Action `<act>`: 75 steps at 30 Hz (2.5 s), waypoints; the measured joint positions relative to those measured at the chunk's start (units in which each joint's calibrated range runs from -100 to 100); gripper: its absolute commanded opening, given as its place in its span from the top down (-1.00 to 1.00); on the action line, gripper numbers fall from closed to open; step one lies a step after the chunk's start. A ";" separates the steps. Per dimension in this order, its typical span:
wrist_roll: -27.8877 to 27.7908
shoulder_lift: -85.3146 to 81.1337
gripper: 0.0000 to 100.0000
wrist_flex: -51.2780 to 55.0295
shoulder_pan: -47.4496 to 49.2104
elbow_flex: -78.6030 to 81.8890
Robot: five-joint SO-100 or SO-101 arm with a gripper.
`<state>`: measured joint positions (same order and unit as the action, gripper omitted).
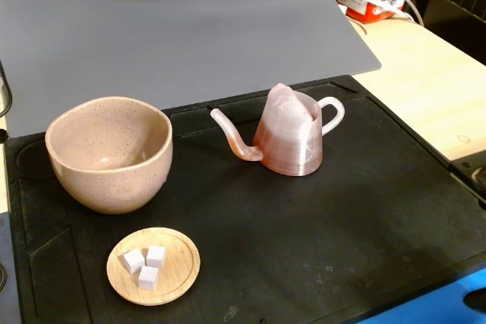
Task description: Pick up a kettle and pour liquid into a cup.
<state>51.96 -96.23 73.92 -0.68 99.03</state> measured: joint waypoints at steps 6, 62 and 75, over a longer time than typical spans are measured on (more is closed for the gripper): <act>0.00 12.76 0.99 -23.81 0.00 -0.19; -14.61 101.71 0.64 -98.38 3.02 -43.72; -14.61 106.93 0.64 -98.38 2.72 -50.24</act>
<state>37.35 10.70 -24.46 2.04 48.78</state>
